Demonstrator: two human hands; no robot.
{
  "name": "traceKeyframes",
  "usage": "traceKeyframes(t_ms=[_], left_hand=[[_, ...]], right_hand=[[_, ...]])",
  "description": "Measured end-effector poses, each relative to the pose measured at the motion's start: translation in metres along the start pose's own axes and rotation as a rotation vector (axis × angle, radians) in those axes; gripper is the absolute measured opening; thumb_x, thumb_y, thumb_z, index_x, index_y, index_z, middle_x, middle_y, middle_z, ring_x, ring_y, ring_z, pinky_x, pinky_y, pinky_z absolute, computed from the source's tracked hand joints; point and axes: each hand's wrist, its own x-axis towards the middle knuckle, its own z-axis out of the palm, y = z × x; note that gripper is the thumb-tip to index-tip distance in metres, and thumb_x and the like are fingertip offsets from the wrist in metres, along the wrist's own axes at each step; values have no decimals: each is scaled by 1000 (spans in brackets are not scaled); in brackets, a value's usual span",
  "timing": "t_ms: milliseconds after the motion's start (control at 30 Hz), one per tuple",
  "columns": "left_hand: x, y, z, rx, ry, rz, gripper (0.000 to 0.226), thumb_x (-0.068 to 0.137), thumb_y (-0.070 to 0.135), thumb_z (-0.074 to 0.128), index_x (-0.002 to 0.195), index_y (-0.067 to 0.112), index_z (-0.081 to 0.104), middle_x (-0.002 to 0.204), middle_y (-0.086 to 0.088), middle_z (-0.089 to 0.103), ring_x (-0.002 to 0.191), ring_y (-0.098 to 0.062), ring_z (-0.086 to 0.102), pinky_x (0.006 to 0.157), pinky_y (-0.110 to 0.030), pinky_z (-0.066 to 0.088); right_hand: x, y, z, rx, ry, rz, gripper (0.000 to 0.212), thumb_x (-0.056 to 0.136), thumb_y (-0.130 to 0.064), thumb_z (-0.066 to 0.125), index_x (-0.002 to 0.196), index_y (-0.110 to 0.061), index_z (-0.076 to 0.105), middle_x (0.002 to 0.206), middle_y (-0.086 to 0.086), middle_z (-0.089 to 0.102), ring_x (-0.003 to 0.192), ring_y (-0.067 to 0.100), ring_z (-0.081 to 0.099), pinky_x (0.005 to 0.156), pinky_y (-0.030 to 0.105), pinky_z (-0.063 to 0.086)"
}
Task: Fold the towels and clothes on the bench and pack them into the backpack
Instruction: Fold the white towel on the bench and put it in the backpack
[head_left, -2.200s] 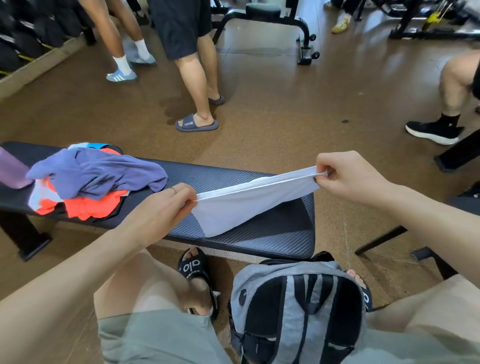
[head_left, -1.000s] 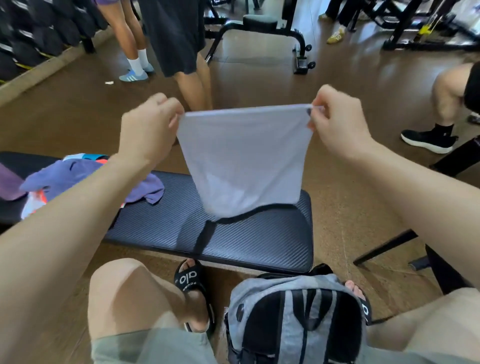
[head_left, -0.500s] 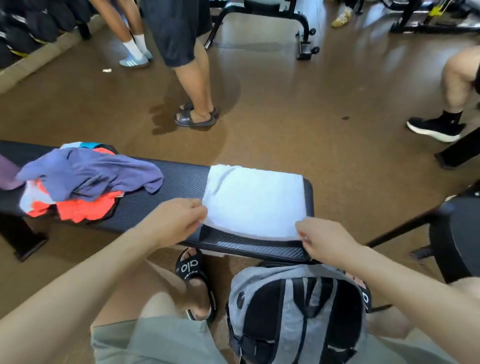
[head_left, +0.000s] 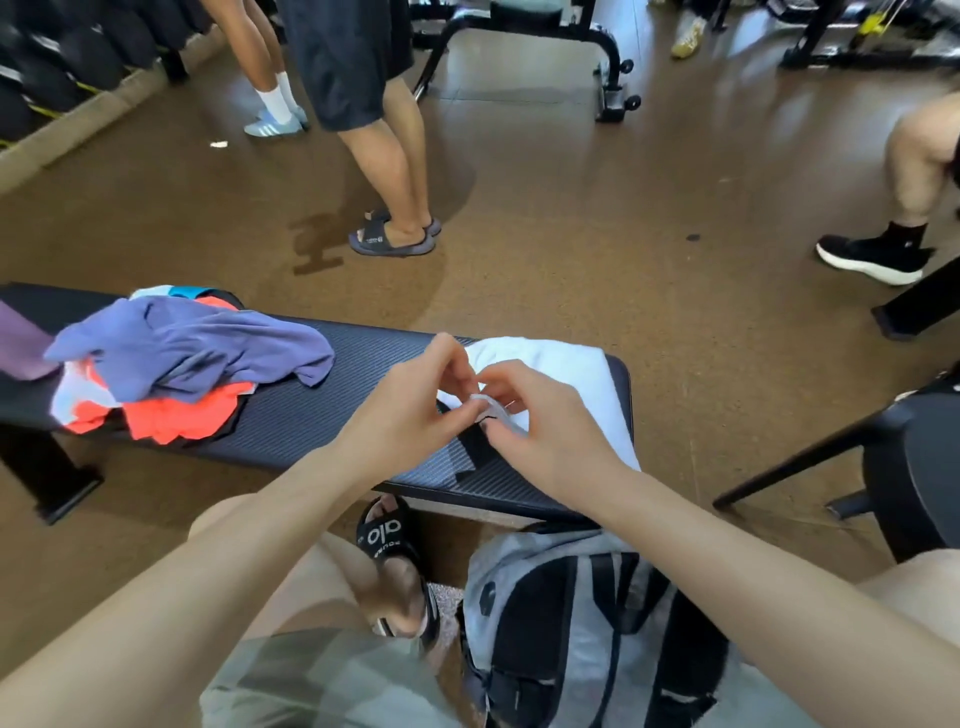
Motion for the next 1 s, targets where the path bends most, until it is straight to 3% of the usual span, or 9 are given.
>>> traceKeyframes(t_ms=[133, 267, 367, 433, 533, 700, 900, 1000], left_hand=[[-4, 7, 5, -111, 68, -2, 38, 88, 17, 78, 91, 29, 42, 88, 11, 68, 87, -12, 71, 79, -34, 55], [-6, 6, 12, -143, 56, 16, 18, 95, 23, 70, 100, 21, 53, 96, 11, 70, 99, -8, 69, 85, -22, 50], [-9, 2, 16, -66, 32, 40, 7, 98, 21, 65, 99, 17, 59, 92, 10, 68, 92, -13, 65, 76, -26, 48], [-9, 2, 16, -46, 51, 52, 6, 97, 18, 64, 95, 18, 58, 88, 9, 64, 88, -15, 62, 71, -25, 45], [-4, 5, 16, 17, 44, 99, 8, 97, 19, 64, 96, 22, 57, 88, 10, 60, 84, -15, 58, 74, -31, 47], [-2, 7, 16, 53, 49, 126, 9, 99, 21, 60, 103, 28, 55, 92, 13, 59, 87, -12, 59, 76, -38, 50], [-6, -13, 18, 174, -7, 104, 7, 97, 23, 60, 99, 28, 56, 92, 13, 60, 88, -10, 60, 75, -42, 51], [-12, -26, 20, 276, -5, 85, 10, 97, 22, 57, 95, 29, 50, 90, 14, 55, 81, -11, 56, 70, -42, 50]], right_hand=[[2, 2, -15, 27, -25, -54, 15, 93, -10, 64, 106, -18, 70, 93, -10, 72, 91, 8, 68, 83, 35, 55], [4, -3, -29, 176, 0, -5, 24, 91, 0, 63, 106, -16, 73, 94, -7, 73, 93, 12, 70, 84, 28, 56], [4, -6, -43, 164, 26, 16, 34, 88, 6, 60, 112, -14, 73, 98, -2, 70, 93, 10, 66, 85, 19, 52], [5, -8, -49, 48, -8, 0, 34, 87, 5, 59, 111, -14, 75, 94, -2, 67, 90, 12, 62, 82, 20, 50], [9, -9, -56, -124, 1, -65, 28, 86, 1, 58, 99, -16, 76, 87, -2, 65, 83, 13, 59, 77, 27, 48], [15, -18, -63, -240, 125, -98, 19, 82, -3, 57, 82, -19, 67, 81, -9, 60, 78, 6, 49, 70, 21, 35], [18, -29, -70, -197, 136, -159, 20, 79, -2, 54, 81, -18, 64, 81, -5, 59, 67, 7, 49, 62, 16, 31], [20, -33, -75, -172, 212, -184, 20, 78, 0, 52, 79, -16, 64, 80, -2, 58, 68, 13, 51, 62, 22, 36]])
